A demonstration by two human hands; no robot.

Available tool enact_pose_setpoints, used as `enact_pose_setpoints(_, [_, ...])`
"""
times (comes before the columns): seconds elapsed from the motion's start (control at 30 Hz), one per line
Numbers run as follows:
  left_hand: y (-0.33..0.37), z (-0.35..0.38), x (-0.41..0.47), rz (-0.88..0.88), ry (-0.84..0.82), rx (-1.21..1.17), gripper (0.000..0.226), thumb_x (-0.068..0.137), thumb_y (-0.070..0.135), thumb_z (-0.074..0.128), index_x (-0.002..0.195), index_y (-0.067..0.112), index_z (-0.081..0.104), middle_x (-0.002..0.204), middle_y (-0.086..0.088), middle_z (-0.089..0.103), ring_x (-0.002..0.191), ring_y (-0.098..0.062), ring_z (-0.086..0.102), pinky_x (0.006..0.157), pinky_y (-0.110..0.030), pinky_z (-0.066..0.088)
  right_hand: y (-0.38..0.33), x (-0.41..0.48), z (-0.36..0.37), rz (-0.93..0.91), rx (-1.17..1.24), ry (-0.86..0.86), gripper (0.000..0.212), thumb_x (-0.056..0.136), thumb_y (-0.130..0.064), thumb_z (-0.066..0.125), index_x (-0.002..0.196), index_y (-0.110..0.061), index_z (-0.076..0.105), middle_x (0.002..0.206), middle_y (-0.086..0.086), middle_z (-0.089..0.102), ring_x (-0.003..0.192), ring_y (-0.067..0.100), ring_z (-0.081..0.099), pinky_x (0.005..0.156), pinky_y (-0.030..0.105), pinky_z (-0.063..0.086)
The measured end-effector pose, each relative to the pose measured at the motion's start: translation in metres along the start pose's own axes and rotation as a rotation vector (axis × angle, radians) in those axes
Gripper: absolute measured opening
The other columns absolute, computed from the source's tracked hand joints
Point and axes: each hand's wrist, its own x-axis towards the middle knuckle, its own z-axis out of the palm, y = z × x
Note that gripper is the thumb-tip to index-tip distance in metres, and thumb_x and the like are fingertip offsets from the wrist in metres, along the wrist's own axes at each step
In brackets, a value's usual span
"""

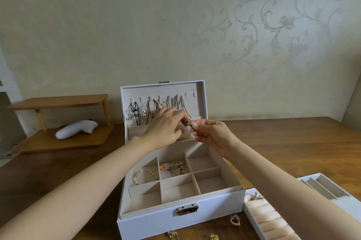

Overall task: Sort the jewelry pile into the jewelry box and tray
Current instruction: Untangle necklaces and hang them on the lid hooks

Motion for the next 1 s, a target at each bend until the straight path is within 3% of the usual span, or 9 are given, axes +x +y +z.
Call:
enact_pose_setpoints(0.17, [-0.005,-0.006,0.002,0.052,0.139,-0.045,0.015,0.072,0.0,0.072,0.08,0.012,0.067,0.09,0.001,0.062,0.085,-0.018,0.056,0.075,-0.033,0.048,-0.001,-0.001,-0.001,0.03,0.074,-0.04,0.015,0.084,0.009,0.057,0.093,-0.002,0.061,0.061,0.006,0.062,0.051,0.011,0.06,0.054,0.019,0.053])
enact_pose_setpoints(0.3, [-0.004,-0.009,-0.004,0.054,0.197,-0.081,0.021,0.073,-0.001,0.074,0.089,0.013,0.074,0.089,0.002,0.065,0.08,-0.015,0.062,0.064,-0.028,0.053,0.002,-0.003,0.0,0.052,0.01,-0.03,0.021,0.083,0.01,0.059,0.095,-0.007,0.063,0.064,0.004,0.067,0.056,0.011,0.063,0.056,0.019,0.053])
enact_pose_setpoints(0.4, [-0.008,-0.009,-0.007,0.07,0.233,-0.116,0.021,0.075,-0.003,0.073,0.092,0.009,0.074,0.091,0.001,0.068,0.082,-0.014,0.065,0.068,-0.029,0.056,0.005,-0.002,0.003,0.051,-0.028,0.011,0.02,0.082,0.01,0.06,0.091,-0.008,0.063,0.063,0.004,0.066,0.055,0.011,0.062,0.054,0.02,0.053])
enact_pose_setpoints(0.47, [-0.011,-0.013,-0.007,0.066,0.261,-0.132,0.012,0.081,0.003,0.067,0.089,0.008,0.073,0.09,0.001,0.067,0.082,-0.012,0.064,0.067,-0.027,0.056,0.006,-0.001,0.003,0.046,-0.056,0.037,0.02,0.083,0.011,0.06,0.09,-0.007,0.062,0.063,0.005,0.063,0.053,0.012,0.06,0.052,0.021,0.052])
enact_pose_setpoints(0.57, [-0.013,-0.019,-0.009,-0.005,0.251,-0.1,0.021,0.086,0.022,0.049,0.084,0.012,0.068,0.086,0.007,0.064,0.074,-0.009,0.06,0.053,-0.024,0.049,0.006,0.0,0.005,0.025,-0.123,0.053,0.019,0.083,0.011,0.06,0.094,-0.005,0.061,0.065,0.007,0.059,0.053,0.014,0.057,0.051,0.022,0.052])
enact_pose_setpoints(0.67, [-0.012,-0.023,-0.013,-0.092,0.237,-0.14,0.024,0.085,0.03,0.044,0.081,0.013,0.06,0.076,0.014,0.056,0.06,-0.005,0.05,0.051,-0.018,0.037,0.009,0.002,0.007,-0.002,-0.188,0.089,0.019,0.083,0.011,0.062,0.093,-0.004,0.059,0.064,0.008,0.057,0.052,0.017,0.055,0.047,0.023,0.05])
enact_pose_setpoints(0.8, [-0.012,-0.023,-0.025,-0.101,0.215,-0.145,0.011,0.085,0.02,0.056,0.081,0.01,0.058,0.071,0.011,0.055,0.061,-0.002,0.047,0.051,-0.006,0.035,0.014,0.004,0.01,-0.036,-0.34,0.155,0.017,0.081,0.009,0.065,0.085,-0.007,0.059,0.07,0.011,0.058,0.047,0.016,0.054,0.043,0.023,0.047])
enact_pose_setpoints(0.9, [-0.008,-0.022,-0.031,-0.118,0.153,-0.15,0.008,0.083,0.021,0.06,0.08,0.015,0.056,0.071,0.014,0.052,0.06,0.006,0.049,0.051,-0.007,0.032,0.015,0.006,0.01,-0.101,-0.558,0.203,0.012,0.081,0.005,0.065,0.085,-0.006,0.063,0.066,0.009,0.059,0.039,0.007,0.052,0.039,0.018,0.043])
enact_pose_setpoints(1.0, [-0.003,-0.023,-0.031,-0.234,0.146,-0.286,0.011,0.084,0.023,0.058,0.078,0.015,0.052,0.067,0.008,0.053,0.058,-0.002,0.048,0.053,-0.012,0.034,0.015,0.01,0.01,-0.172,-0.722,0.21,0.012,0.08,0.003,0.066,0.081,-0.009,0.066,0.062,0.004,0.06,0.037,0.003,0.051,0.038,0.018,0.042])
